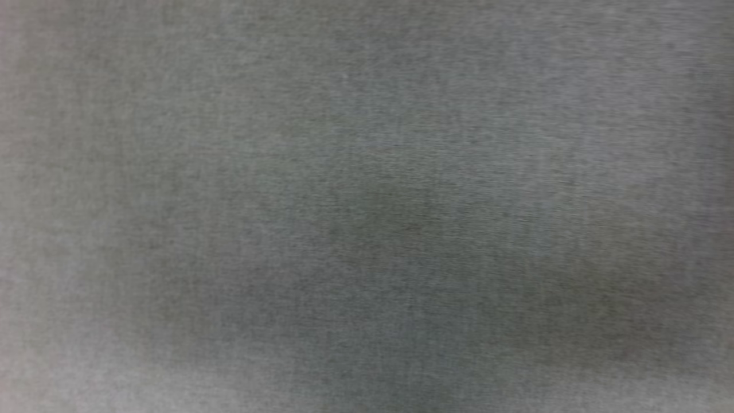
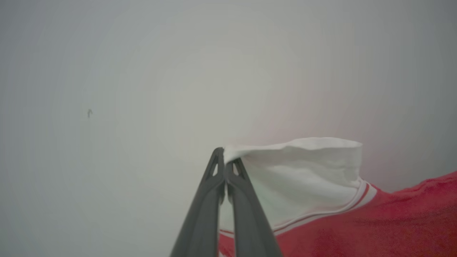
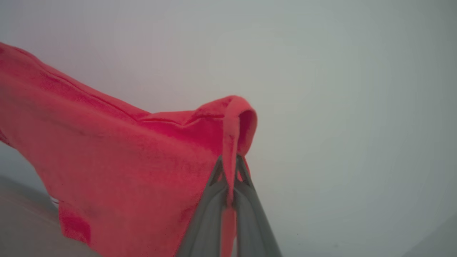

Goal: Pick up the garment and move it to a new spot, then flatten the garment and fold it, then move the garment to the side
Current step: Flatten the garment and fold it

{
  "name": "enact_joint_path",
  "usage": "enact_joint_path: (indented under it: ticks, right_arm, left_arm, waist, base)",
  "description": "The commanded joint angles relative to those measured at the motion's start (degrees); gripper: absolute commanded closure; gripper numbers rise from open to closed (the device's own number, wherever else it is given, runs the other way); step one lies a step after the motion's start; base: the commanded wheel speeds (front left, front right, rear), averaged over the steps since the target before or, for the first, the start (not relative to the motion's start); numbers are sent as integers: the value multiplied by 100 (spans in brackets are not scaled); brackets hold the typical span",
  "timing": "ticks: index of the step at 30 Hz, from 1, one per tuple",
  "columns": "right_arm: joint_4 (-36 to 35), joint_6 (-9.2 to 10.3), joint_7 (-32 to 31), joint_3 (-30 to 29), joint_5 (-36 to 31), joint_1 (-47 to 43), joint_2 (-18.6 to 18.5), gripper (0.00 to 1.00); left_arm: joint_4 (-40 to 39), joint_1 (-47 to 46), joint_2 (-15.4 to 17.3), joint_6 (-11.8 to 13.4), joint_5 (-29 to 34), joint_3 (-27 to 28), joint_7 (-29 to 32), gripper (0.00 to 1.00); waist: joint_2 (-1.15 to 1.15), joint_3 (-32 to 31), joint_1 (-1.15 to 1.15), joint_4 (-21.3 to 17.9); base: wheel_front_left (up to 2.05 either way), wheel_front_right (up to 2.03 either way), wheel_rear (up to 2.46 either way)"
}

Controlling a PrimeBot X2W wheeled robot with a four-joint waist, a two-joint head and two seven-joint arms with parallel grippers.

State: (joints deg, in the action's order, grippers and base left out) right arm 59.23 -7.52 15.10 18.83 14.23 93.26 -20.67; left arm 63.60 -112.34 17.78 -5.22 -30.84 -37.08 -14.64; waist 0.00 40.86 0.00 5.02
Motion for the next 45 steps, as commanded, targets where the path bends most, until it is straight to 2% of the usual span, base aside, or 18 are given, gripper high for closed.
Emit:
enact_joint_path:
  ticks: [1,7,11,17,21,23,27,34,38,41,45]
  right_arm:
    - [7,6,3,-38,-38,-52,28,100]
    - [354,6,3,134,-64,-696,-39,100]
    - [393,6,-62,435,232,-1175,-127,100]
    - [-151,7,-441,1136,1170,-2369,-418,100]
    - [-779,6,-708,1498,1849,-3339,-780,100]
    - [-1117,6,-806,1645,2145,-3854,-1028,100]
    - [-1861,6,-1048,1921,2656,-4817,-1489,100]
    - [-2980,7,-1475,2081,3159,-6222,-2190,100]
    - [-3480,7,-1641,2021,3335,-6895,-2481,100]
    - [-3841,7,-1837,1951,3459,-7401,-2637,100]
    - [-4296,7,-2056,1817,3631,-8038,-2788,100]
  left_arm:
    - [0,46,43,-28,21,-8,-31,100]
    - [62,1031,-46,-204,-73,-304,-33,100]
    - [-332,1851,6,-221,-433,-782,376,100]
    - [-1696,3323,645,-224,-1322,-1642,1337,100]
    - [-2702,4340,1265,-225,-1868,-1929,1935,100]
    - [-3239,4875,1516,-140,-2035,-2030,2195,100]
    - [-4449,5916,2235,438,-2393,-2114,2703,100]
    - [-6668,7641,3401,1858,-2941,-2224,3104,100]
    - [-7533,8438,3840,2546,-3260,-2273,3077,100]
    - [-7963,8905,4054,2923,-3387,-2376,3062,100]
    - [-8361,9317,4198,3282,-3548,-2446,3011,100]
  waist:
    - [0,76,0,190]
    - [0,-378,0,414]
    - [0,-810,0,516]
    - [0,-1564,0,587]
    - [0,-2055,0,570]
    - [0,-2300,0,581]
    - [0,-2684,0,526]
    - [0,-3080,0,440]
    - [0,-3214,0,418]
    - [0,-3291,0,419]
    - [0,-3313,0,423]
  base:
    - [0,0,0]
    - [0,0,0]
    - [0,0,0]
    - [0,0,0]
    - [0,0,0]
    - [0,0,0]
    - [0,0,0]
    - [0,0,0]
    - [0,0,0]
    - [0,0,0]
    - [0,0,0]
